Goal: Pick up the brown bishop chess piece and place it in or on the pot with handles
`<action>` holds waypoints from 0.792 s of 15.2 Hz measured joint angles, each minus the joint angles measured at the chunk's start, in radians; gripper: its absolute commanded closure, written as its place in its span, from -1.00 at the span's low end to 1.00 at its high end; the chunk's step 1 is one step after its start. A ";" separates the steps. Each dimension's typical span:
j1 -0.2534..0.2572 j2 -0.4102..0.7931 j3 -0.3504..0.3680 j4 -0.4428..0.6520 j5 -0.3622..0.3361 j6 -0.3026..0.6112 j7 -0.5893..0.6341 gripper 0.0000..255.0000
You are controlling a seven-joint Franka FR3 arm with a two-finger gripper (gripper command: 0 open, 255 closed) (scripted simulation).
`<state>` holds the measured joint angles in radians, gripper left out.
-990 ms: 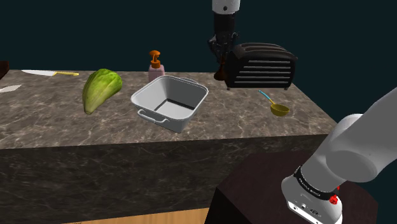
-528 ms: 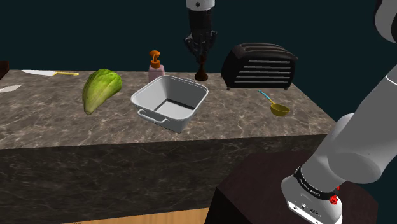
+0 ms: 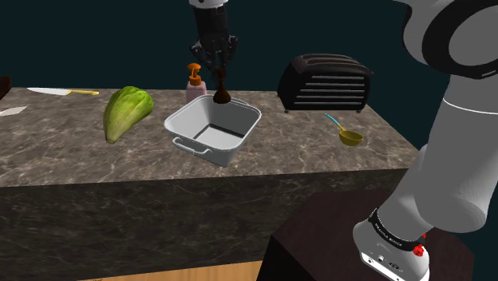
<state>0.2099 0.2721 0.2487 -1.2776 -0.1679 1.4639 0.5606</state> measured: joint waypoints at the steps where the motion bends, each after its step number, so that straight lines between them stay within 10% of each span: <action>1: 0.007 0.017 0.002 0.020 -0.004 -0.004 0.007 1.00; 12: 0.001 0.004 0.003 -0.140 0.000 0.141 0.029 1.00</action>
<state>0.2113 0.2759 0.2513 -1.4179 -0.1679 1.6050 0.5897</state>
